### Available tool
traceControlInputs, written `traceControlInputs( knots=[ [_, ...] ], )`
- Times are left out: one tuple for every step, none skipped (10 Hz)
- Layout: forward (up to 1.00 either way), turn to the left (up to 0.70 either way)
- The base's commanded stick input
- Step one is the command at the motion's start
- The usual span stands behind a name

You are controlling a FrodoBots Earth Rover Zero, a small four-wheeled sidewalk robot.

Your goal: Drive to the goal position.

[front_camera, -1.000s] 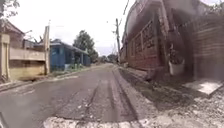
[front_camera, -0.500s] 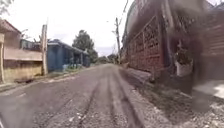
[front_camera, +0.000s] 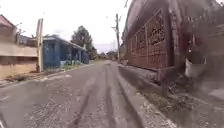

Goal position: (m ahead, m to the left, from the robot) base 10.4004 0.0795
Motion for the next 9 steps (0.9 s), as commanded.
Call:
traceControlInputs(
  knots=[
    [0.7,0.0],
    [0.7,0.0],
    [0.7,0.0],
    [0.7,0.0],
    [0.7,0.0],
    [0.7,0.0],
    [0.7,0.0],
    [0.7,0.0],
    [0.7,0.0]
  ],
)
